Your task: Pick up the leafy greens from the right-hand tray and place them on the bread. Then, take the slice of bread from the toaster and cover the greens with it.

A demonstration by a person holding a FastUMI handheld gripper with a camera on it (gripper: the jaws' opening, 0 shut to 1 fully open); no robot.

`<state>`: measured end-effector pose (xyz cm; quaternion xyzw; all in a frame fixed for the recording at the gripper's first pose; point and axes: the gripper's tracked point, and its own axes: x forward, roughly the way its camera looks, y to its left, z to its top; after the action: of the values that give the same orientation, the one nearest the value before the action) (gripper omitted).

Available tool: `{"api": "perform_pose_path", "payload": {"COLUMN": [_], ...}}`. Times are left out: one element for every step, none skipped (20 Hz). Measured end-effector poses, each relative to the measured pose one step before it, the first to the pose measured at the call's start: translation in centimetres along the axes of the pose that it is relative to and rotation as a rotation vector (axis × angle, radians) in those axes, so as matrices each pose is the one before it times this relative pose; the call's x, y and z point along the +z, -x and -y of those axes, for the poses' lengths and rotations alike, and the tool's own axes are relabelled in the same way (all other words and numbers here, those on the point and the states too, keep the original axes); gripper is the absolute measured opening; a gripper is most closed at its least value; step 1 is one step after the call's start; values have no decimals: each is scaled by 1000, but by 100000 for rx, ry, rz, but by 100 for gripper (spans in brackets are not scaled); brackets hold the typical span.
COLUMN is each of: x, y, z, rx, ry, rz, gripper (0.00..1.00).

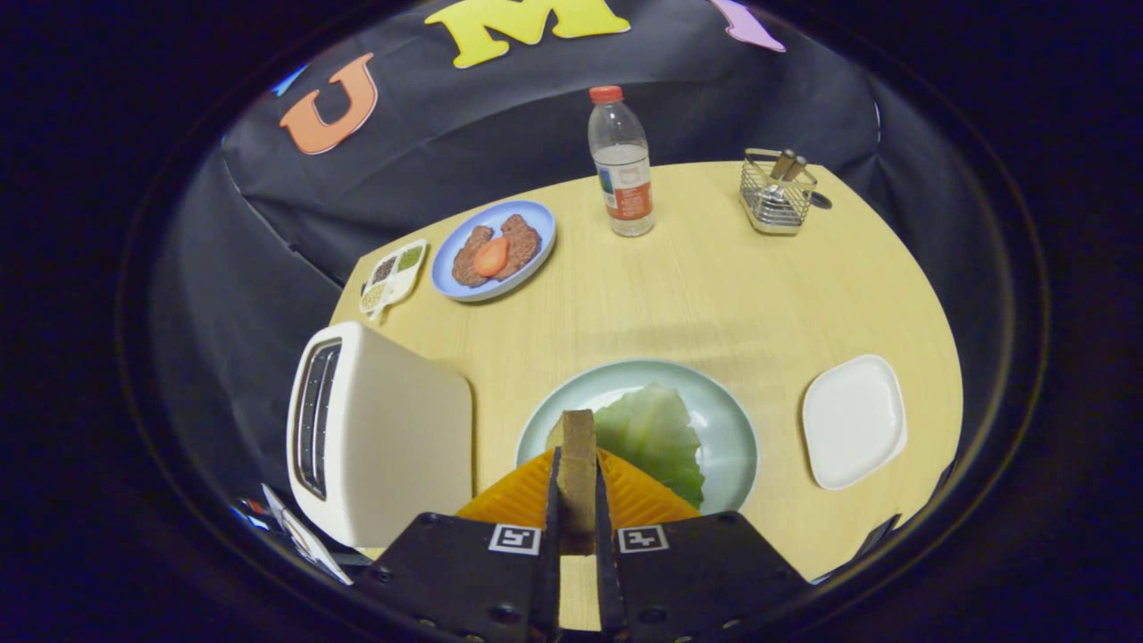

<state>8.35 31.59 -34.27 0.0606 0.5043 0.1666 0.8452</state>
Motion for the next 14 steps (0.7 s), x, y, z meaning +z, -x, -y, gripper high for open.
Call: {"api": "perform_pose_path", "payload": {"x": [-83, 7, -34, 3, 62, 109, -16, -22, 19, 95, 14, 65, -69, 78], "y": [-60, -177, -254, -308, -365, -321, -170, -217, -81, -154, 80, 45, 116, 178], "z": [662, 407, 413, 651, 491, 483, 381, 444, 144, 84, 395, 168, 252, 387], "rx": [-879, -293, -107, -1323, -1154, -656, -752, -538, 263, 338, -484, 19, -622, -701], "ry": [543, 373, 430, 1335, 1189, 684, 449, -110, -471, 253, 595, 268, 533, 684], "rz": [-307, -205, -475, -414, -274, -107, -313, -459, -147, 309, 115, 138, 289, 600], "gripper": [21, 25, 25, 30, 33, 35, 38, 42, 44, 46, 49, 52, 54, 57]}}
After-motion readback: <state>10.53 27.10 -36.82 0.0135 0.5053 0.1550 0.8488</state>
